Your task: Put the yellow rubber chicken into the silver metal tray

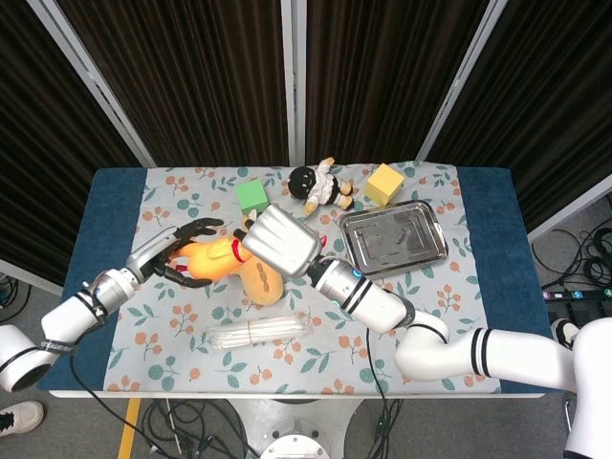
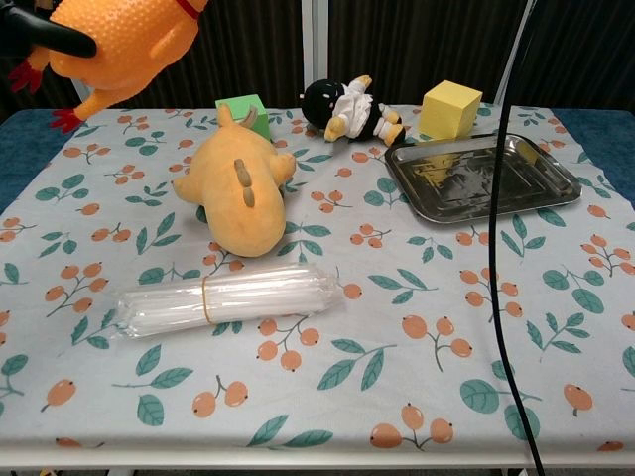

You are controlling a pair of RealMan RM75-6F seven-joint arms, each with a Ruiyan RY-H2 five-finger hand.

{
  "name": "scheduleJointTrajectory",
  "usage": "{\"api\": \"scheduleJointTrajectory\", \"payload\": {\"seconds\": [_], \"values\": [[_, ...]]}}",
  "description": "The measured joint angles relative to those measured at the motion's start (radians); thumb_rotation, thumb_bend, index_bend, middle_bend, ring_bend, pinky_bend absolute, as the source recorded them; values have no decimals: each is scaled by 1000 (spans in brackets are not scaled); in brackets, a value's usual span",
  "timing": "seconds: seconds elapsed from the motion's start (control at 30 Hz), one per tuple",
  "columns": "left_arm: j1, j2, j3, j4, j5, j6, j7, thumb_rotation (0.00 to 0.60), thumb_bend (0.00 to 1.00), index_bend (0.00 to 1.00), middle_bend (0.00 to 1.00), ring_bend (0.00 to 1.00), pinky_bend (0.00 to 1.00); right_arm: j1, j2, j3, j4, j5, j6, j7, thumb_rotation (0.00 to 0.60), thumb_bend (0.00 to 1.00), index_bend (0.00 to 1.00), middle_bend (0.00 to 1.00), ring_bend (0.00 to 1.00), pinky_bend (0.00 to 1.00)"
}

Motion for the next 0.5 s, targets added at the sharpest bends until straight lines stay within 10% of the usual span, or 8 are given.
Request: {"api": "scheduleJointTrajectory", "payload": {"seconds": [0.5], "values": [[21, -78, -44, 30, -200, -23, 154, 600, 541, 676, 726, 693, 779, 14, 10, -42, -41, 43, 24, 5, 600, 301, 914, 762, 739, 989]]}}
